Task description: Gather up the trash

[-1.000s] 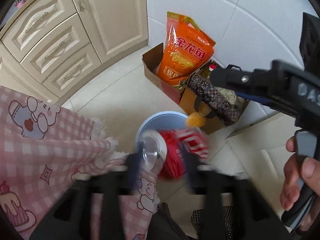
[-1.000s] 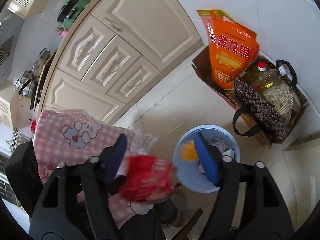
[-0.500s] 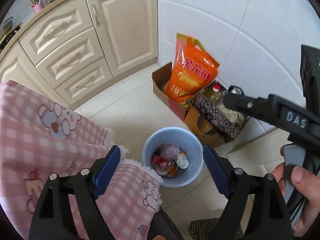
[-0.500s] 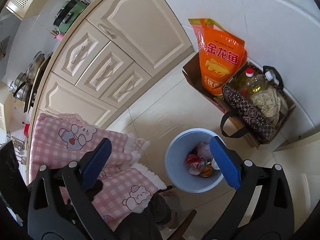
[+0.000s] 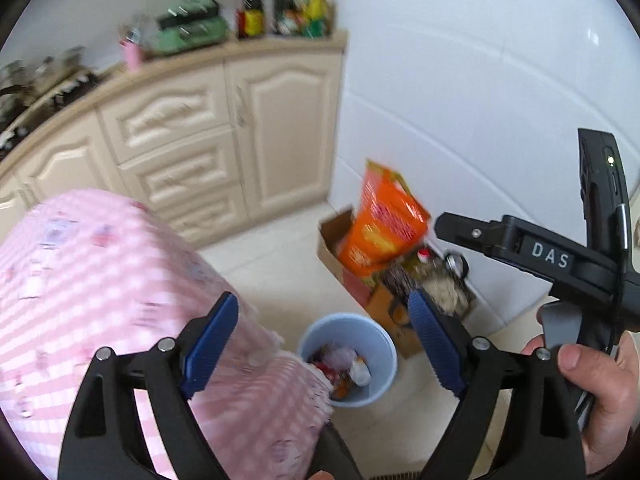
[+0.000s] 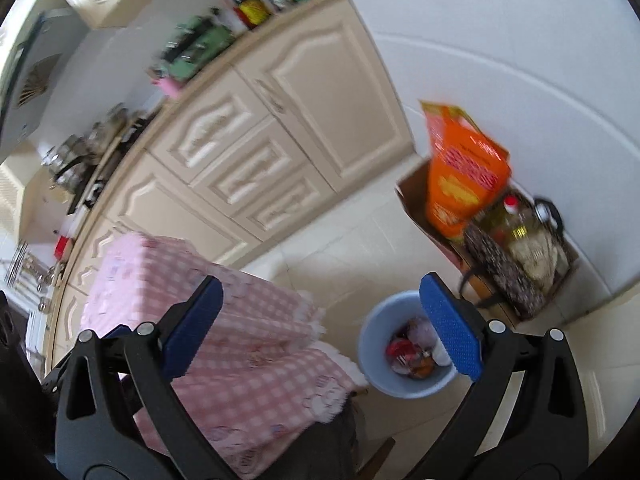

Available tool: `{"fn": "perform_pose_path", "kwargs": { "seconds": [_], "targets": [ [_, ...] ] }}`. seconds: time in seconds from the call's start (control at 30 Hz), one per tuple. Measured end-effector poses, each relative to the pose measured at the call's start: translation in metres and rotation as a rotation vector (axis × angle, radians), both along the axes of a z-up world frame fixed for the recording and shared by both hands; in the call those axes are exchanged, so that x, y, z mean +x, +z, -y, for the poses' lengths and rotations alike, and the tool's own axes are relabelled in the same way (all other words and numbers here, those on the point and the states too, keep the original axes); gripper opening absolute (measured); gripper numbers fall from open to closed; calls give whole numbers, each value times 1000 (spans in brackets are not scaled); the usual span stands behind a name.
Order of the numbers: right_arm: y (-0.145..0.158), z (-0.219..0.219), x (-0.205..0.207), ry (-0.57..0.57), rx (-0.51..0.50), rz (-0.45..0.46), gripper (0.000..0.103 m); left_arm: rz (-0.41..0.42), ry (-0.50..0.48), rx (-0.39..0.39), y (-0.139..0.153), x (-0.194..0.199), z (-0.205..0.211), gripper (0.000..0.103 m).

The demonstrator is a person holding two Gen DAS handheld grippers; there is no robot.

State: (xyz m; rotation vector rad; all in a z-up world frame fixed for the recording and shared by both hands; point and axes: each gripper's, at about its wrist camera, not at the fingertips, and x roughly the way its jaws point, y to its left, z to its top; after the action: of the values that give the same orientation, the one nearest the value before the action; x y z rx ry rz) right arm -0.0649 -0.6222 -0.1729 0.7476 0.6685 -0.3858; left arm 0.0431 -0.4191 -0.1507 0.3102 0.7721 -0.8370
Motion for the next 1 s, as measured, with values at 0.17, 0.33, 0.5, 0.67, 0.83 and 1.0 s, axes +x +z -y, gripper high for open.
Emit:
{"fn": "perform_pose_path", "kwargs": {
  "seconds": [0.17, 0.33, 0.5, 0.67, 0.83, 1.0],
  "targets": [
    [55, -44, 20, 74, -80, 71, 97, 92, 122, -47, 43, 8, -60, 86],
    [101, -98, 44, 176, -155, 132, 97, 180, 258, -103, 81, 15, -129, 89],
    [150, -168, 65, 290, -269, 198, 97, 281, 406, -154, 116, 18, -199, 95],
    [184, -228, 82, 370, -353, 241, 97, 341, 537, -193, 144, 16, -260, 97],
    [206, -277, 93, 428, -416, 278, 97, 382, 640, -218, 160, 12, -310, 98],
    [218, -319, 101, 467, -479, 298, 97, 406, 721, -261, 174, 3, -356, 98]
  ]
}}
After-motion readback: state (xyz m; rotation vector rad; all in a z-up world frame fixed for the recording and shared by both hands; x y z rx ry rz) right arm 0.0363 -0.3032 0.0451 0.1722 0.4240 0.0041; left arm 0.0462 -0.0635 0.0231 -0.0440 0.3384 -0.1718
